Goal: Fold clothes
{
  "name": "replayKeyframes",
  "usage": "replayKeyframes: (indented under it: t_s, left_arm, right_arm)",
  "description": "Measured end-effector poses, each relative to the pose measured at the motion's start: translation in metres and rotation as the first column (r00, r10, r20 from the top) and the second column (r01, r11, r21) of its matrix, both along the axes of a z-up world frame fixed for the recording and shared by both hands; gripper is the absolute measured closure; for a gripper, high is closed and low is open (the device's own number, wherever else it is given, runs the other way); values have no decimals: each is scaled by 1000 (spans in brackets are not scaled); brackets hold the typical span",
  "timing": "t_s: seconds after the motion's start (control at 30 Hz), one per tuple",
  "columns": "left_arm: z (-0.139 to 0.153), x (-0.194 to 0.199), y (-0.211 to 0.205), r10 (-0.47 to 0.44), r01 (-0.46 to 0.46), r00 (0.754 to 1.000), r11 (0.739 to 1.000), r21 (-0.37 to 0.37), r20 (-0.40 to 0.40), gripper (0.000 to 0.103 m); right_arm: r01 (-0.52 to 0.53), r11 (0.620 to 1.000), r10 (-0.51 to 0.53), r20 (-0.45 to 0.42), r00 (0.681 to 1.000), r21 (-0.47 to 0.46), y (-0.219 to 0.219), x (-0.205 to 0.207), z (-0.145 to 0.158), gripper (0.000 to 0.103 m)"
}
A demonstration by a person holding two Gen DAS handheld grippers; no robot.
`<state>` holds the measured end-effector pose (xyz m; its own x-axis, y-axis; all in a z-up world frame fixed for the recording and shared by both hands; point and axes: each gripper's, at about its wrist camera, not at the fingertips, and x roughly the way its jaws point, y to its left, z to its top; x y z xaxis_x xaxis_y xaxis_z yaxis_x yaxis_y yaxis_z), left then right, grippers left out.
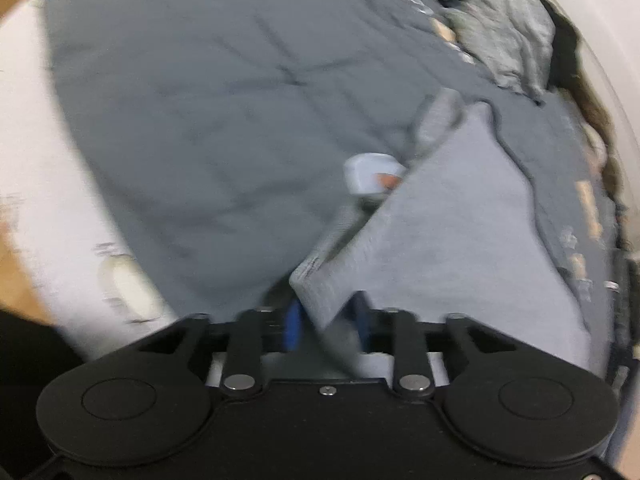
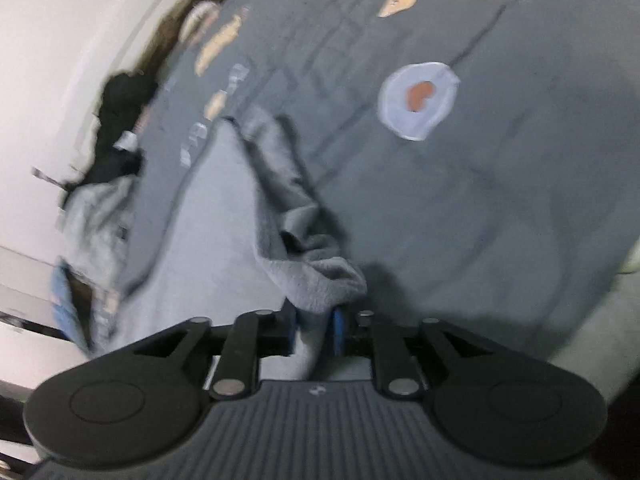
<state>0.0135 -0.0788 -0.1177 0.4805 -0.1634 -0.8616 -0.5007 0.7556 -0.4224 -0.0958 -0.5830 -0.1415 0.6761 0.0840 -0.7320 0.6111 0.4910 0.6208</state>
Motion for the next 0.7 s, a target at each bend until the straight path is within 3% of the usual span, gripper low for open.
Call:
replayKeyframes:
  t_s: [0.03,0.1,0.17,0.27,0.4,0.47,0.53,0.63,0.7]
  left_arm:
    - [3,-7,4,23,-23,1000,1000,10,14,72]
    - [13,-18,9,52,-53,997,999,13,52,72]
    - [25,-20,13,49,-52,994,998,22,99,72]
    - [44,-16,15,25,-31,983,999,28,181,72]
    - [63,2,0,-91,83,958,996,39,274,69]
    - [69,12,-14,-175,166,929,985,54,325,68]
    - [68,20,-29,-252,262,886,965,29,390,68]
    - [48,38,-44,-279,383,837,913,-140,471,68]
    - [28,48,-52,-268,406,835,890,-207,481,68]
  right_arm:
    - [25,999,-25,-4,1000,-30,-2,-7,5,68]
    - [77,993,-78,-2,997,-89,-7,-21,15,67]
    - [139,980,-133,52,990,-143,-14,-34,31,65]
    - [156,971,-135,125,983,-181,-30,-36,52,62]
    - [61,966,-6,211,978,-252,-38,-5,71,54]
    - [-21,964,87,238,967,-267,-35,21,74,53]
    - [-104,963,176,286,942,-250,-29,44,70,52]
    - [-232,957,282,365,888,-176,-17,70,52,51]
    - [-269,955,298,383,874,-127,-11,77,37,50]
